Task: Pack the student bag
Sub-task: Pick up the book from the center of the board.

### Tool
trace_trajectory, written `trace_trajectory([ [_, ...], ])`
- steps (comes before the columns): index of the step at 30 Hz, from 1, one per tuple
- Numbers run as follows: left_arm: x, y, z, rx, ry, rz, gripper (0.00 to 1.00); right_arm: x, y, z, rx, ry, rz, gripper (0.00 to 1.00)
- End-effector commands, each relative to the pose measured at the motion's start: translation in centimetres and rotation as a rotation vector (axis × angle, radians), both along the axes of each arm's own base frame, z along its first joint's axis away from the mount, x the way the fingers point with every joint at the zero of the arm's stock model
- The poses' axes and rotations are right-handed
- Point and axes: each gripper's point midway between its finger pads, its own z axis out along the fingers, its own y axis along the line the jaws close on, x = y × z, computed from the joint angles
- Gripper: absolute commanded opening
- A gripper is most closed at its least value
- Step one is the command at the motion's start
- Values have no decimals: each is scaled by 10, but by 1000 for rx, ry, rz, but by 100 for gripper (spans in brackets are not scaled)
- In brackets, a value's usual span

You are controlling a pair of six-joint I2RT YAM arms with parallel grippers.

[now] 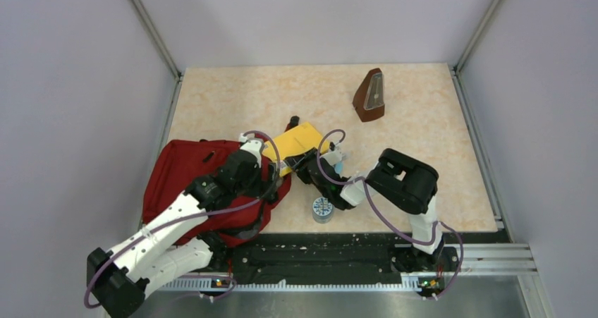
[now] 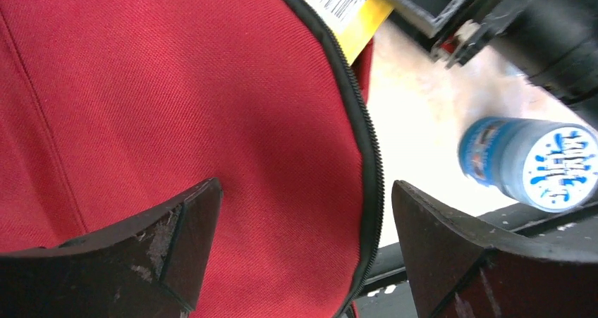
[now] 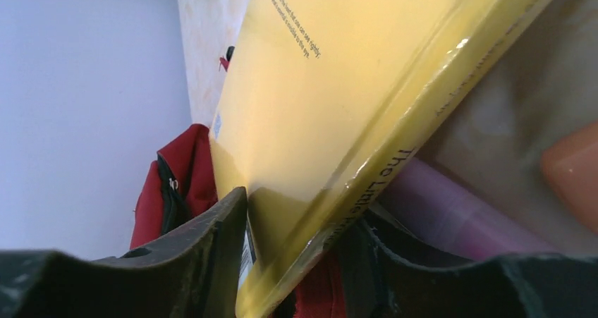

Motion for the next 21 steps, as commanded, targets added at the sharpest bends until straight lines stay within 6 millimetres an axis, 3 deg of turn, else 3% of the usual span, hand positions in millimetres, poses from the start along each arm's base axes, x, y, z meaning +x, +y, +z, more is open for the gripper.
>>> trace_trajectory([
  [1,13,8,10,85,-10,78,91,14,2,39,64,-150,-44,40],
  [6,19,14,23,83,-56,140,65,14,-2,65,73,-239,-38,12],
  [9,21,17,37,45,-113,158,49,12,-8,84,72,-305,-34,3],
  [12,22,22,46,36,-155,168,30,9,-17,109,75,-382,-34,0],
  [15,20,34,57,56,-187,194,1,2,-28,133,57,-460,-25,0],
  [21,21,70,111,124,-341,281,0,-27,-21,175,13,-592,148,0],
])
